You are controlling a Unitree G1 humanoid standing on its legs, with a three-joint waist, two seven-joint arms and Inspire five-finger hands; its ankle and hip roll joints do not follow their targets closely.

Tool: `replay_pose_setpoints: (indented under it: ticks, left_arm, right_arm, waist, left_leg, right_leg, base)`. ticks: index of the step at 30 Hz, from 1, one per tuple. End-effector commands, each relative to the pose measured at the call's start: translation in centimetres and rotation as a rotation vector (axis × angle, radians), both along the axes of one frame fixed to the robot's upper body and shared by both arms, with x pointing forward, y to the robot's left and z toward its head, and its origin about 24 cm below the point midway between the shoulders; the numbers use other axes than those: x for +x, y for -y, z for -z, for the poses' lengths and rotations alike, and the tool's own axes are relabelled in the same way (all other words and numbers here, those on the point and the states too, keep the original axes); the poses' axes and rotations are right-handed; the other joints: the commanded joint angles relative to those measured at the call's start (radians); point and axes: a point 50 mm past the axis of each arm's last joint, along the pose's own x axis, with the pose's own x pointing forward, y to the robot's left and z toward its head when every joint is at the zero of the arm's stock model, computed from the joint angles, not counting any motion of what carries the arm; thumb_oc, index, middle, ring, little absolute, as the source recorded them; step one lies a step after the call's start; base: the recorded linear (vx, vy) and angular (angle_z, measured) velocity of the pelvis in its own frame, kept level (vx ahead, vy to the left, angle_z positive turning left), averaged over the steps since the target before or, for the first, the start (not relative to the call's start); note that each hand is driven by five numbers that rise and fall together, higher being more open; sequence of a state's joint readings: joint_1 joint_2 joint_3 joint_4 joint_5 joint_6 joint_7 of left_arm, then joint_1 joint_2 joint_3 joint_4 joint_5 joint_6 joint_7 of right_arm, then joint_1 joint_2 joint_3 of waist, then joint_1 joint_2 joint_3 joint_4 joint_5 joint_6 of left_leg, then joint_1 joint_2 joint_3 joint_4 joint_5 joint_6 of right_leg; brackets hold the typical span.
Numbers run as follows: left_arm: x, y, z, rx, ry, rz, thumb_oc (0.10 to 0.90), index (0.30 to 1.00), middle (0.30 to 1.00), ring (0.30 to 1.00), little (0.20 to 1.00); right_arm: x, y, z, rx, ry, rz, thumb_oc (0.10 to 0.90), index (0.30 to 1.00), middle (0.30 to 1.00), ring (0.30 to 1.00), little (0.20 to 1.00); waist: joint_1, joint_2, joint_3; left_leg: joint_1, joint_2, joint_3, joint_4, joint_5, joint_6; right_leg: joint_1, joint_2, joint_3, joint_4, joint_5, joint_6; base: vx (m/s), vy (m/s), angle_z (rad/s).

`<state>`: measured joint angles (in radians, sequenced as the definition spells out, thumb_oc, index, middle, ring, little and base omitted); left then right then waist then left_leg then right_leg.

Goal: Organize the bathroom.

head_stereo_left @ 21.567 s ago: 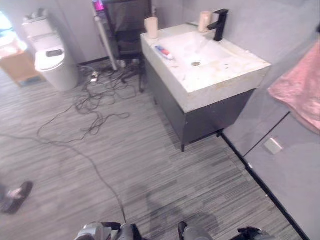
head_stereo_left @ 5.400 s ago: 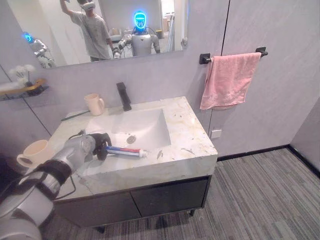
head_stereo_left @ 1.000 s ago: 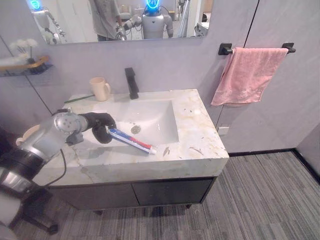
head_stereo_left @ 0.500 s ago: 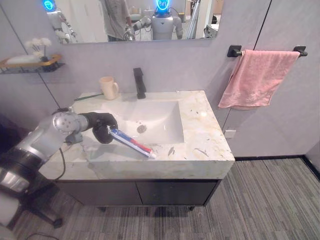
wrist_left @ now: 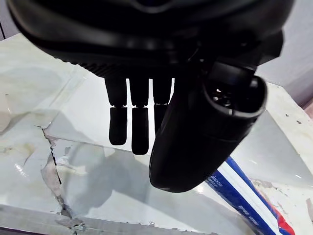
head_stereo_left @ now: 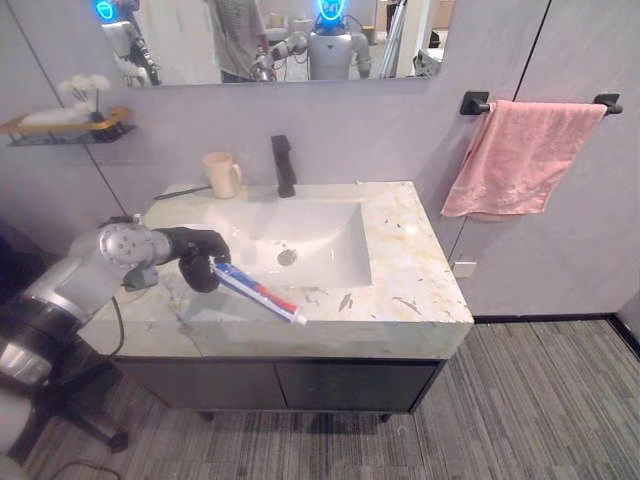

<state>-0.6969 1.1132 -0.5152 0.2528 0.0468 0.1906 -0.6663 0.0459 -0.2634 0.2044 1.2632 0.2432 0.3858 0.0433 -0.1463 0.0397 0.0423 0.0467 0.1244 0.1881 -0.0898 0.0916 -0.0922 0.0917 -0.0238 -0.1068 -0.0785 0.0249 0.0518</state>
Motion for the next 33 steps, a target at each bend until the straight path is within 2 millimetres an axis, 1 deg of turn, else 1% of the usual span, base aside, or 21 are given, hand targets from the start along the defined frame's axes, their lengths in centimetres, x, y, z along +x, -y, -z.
replay_pose_setpoints:
  ticks: [1, 13, 22, 25, 26, 33]
  left_arm:
    - [-0.1, -3.1, -8.1, 0.019, 0.282, -0.102, 0.4, 0.3, 0.3, 0.3, 0.3]
    - [0.5, -3.6, -7.2, 0.038, 0.25, -0.133, 0.4, 0.3, 0.3, 0.3, 0.3]
    - [1.0, -3.1, -6.6, 0.06, 0.206, -0.119, 0.4, 0.3, 0.3, 0.3, 0.3]
    - [1.2, -3.0, -6.2, 0.066, 0.184, -0.113, 0.4, 0.3, 0.3, 0.3, 0.3]
    - [1.3, -2.9, -5.6, 0.074, 0.162, -0.105, 0.4, 0.3, 0.3, 0.3, 0.3]
    - [1.7, -2.4, -4.3, 0.072, 0.153, -0.099, 0.4, 0.3, 0.3, 0.3, 0.3]
  right_arm:
    - [-0.7, 2.7, -0.8, -0.061, -0.049, 0.02, 0.8, 0.9, 0.9, 0.9, 0.9]
    - [-0.6, 3.1, -0.9, -0.064, -0.031, 0.009, 0.8, 0.9, 0.9, 0.9, 0.9]
    - [0.2, 3.3, -1.0, -0.063, -0.003, -0.001, 0.8, 0.9, 0.9, 0.9, 0.9]
    - [0.2, 3.2, -0.9, -0.061, -0.001, 0.001, 0.8, 0.9, 0.9, 0.9, 0.9]
    - [0.2, 3.1, -0.9, -0.062, -0.001, 0.001, 0.8, 0.9, 0.9, 0.9, 0.9]
    - [0.2, 3.1, -0.9, -0.061, 0.0, -0.004, 0.8, 0.9, 0.9, 0.9, 0.9]
  waist:
    - [-0.007, 0.031, 0.0]
    - [-0.018, 0.034, 0.033]
    - [-0.025, 0.037, 0.05]
    - [-0.027, 0.035, 0.052]
    - [-0.029, 0.034, 0.053]
    - [-0.035, 0.031, 0.053]
  left_leg:
    - [0.01, -0.015, 0.001, 0.011, -0.071, 0.041]
    - [-0.014, -0.014, -0.001, 0.03, -0.071, 0.043]
    - [-0.031, -0.013, -0.002, 0.042, -0.071, 0.042]
    - [-0.028, -0.014, 0.001, 0.041, -0.072, 0.044]
    - [-0.028, -0.013, 0.002, 0.042, -0.072, 0.043]
    - [-0.025, -0.011, 0.009, 0.047, -0.076, 0.044]
  right_leg:
    - [-0.047, -0.021, -0.037, 0.114, -0.071, 0.086]
    - [-0.07, -0.023, -0.038, 0.136, -0.079, 0.08]
    - [-0.085, -0.024, -0.039, 0.149, -0.083, 0.077]
    - [-0.082, -0.024, -0.041, 0.147, -0.082, 0.076]
    - [-0.081, -0.024, -0.041, 0.145, -0.082, 0.077]
    - [-0.076, -0.023, -0.042, 0.143, -0.082, 0.077]
  base:
    - [0.0, 0.0, 0.0]
    - [0.0, 0.0, 0.0]
    - [0.0, 0.0, 0.0]
    - [0.0, -0.004, 0.01]
    - [0.0, 0.0, 0.0]
    - [0.0, 0.0, 0.0]
